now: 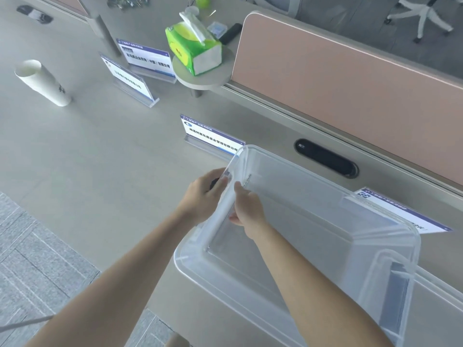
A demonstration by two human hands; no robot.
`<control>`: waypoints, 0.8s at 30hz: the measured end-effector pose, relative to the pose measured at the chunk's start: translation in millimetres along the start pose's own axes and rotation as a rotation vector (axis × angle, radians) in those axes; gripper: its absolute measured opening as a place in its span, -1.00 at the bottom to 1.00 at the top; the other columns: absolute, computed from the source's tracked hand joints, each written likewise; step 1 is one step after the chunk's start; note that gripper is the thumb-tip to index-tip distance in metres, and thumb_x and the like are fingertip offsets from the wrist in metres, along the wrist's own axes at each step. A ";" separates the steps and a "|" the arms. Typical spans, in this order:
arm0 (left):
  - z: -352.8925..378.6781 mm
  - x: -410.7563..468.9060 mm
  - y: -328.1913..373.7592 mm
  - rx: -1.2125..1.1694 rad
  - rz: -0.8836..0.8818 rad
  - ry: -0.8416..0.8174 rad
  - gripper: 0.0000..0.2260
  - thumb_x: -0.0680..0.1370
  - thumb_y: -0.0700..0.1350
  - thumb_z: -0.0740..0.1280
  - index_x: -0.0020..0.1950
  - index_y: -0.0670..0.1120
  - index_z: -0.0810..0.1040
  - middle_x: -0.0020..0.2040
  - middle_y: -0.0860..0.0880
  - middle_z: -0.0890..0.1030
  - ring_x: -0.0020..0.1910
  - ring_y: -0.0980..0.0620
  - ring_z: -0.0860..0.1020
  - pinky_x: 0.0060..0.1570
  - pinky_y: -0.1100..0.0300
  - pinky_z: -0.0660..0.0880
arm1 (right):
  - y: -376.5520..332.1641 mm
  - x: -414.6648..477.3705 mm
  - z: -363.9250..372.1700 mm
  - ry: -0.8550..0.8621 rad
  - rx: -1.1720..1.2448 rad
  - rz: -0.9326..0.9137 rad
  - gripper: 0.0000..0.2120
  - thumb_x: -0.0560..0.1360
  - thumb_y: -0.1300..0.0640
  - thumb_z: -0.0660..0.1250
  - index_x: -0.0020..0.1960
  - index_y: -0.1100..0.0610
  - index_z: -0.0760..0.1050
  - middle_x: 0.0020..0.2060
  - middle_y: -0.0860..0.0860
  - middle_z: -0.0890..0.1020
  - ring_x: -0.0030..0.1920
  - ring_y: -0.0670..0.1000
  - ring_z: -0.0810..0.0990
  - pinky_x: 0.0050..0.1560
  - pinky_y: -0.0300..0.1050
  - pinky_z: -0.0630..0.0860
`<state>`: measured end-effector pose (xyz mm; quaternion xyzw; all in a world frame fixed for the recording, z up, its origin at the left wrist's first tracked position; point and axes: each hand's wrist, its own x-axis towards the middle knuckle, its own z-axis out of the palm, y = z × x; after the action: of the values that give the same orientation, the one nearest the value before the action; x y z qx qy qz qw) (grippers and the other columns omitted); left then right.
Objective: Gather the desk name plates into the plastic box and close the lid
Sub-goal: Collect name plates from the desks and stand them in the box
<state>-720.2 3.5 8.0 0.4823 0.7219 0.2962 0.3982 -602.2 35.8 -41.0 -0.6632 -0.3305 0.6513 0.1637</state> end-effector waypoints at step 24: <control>-16.7 -13.8 24.9 0.096 0.034 -0.011 -0.54 0.67 0.15 0.01 0.50 0.00 0.33 0.32 -0.09 0.54 0.36 -0.13 0.41 0.15 0.12 0.28 | -19.6 -31.7 8.5 -0.027 0.256 0.179 -0.35 0.48 -0.38 -0.11 0.38 -0.08 0.37 0.27 0.02 0.57 0.20 0.21 0.56 0.18 0.38 0.44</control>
<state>-720.1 -1.2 40.7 0.5148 0.7247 0.2653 0.3732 -612.8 27.6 -5.2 -0.6548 -0.1867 0.7090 0.1836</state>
